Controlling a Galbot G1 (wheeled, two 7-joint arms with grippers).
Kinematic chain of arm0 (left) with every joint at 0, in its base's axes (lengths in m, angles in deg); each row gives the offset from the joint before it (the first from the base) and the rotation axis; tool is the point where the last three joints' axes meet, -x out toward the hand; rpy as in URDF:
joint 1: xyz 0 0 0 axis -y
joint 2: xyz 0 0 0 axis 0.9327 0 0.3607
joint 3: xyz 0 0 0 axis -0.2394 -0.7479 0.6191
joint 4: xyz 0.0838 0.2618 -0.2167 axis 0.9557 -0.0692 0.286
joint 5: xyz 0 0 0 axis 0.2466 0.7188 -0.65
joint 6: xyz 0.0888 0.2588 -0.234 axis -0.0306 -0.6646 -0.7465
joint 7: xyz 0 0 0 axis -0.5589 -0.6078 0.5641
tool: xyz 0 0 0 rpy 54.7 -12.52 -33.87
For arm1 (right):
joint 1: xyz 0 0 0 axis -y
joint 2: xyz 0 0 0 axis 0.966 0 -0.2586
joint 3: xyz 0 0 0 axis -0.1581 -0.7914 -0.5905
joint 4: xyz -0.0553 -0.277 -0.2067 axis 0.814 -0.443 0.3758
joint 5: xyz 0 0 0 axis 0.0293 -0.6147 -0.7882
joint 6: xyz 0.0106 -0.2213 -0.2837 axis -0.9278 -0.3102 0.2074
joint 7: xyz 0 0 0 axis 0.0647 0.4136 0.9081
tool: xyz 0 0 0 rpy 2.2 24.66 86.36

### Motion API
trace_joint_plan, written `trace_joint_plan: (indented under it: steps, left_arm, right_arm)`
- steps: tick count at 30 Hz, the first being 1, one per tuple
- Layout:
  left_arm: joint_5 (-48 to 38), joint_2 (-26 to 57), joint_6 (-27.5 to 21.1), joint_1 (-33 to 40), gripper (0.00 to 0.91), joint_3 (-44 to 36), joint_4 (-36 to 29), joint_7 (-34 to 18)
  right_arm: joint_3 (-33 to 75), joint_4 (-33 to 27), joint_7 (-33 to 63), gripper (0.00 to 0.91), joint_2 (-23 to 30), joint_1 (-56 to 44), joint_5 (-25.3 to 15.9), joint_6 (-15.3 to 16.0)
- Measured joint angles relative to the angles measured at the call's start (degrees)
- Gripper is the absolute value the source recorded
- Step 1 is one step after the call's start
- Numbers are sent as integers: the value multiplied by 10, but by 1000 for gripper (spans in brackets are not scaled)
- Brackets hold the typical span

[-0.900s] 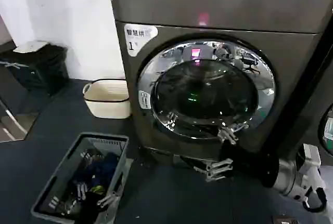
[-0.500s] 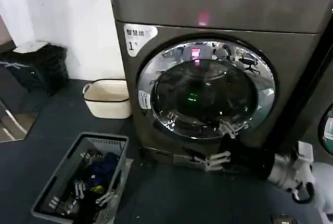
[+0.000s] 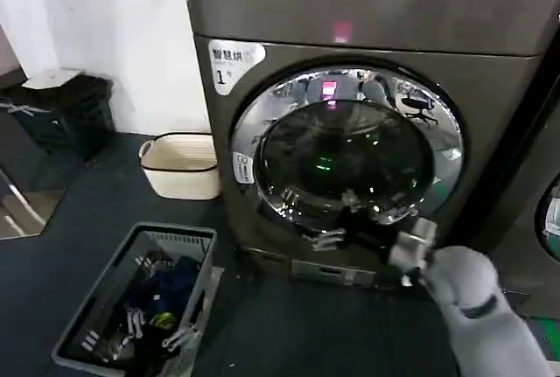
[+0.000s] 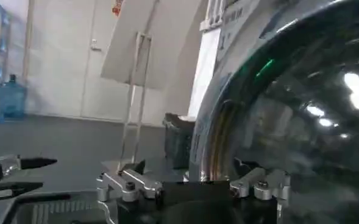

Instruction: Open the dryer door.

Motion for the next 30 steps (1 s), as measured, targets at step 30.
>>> trace_joint_plan:
  steps: [30]
  left_arm:
    - [7,-10,7,-5,907,3,-4,1]
  right_arm:
    - [-114,-153,40,907,76,137,-6,-5]
